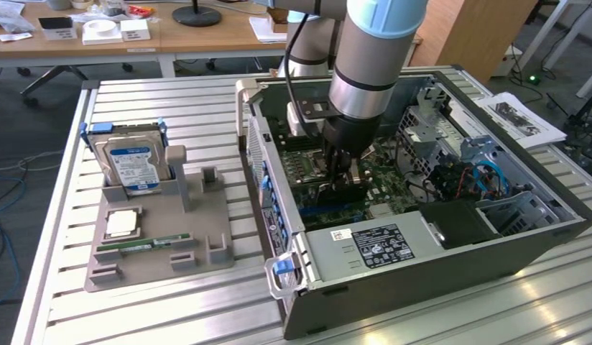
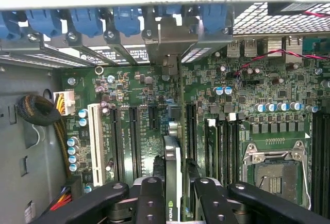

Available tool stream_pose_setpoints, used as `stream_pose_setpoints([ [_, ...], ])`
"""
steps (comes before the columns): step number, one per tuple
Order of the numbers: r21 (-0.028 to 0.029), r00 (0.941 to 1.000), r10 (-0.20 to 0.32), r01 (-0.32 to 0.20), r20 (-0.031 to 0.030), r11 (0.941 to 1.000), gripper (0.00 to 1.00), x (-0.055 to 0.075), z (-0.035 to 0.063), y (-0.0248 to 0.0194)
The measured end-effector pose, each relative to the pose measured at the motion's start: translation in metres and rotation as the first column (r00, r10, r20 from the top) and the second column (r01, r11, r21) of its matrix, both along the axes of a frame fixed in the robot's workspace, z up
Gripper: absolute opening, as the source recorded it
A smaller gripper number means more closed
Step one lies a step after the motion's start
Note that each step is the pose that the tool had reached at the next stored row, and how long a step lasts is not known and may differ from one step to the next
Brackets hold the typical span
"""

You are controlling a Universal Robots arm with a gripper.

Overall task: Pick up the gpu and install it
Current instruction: 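Insert the gpu into the slot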

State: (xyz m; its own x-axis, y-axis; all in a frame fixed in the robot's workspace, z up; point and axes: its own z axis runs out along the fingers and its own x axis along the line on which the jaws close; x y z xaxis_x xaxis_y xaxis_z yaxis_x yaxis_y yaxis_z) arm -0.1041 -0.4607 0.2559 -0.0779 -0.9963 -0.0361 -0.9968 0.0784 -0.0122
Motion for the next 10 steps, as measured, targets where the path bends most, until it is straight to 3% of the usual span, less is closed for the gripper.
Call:
stream_pose_setpoints([
  [10,0.0006,1.0,0.0,0.0,0.0002,1.0,0.27,0.0,-0.0002,-0.0007],
])
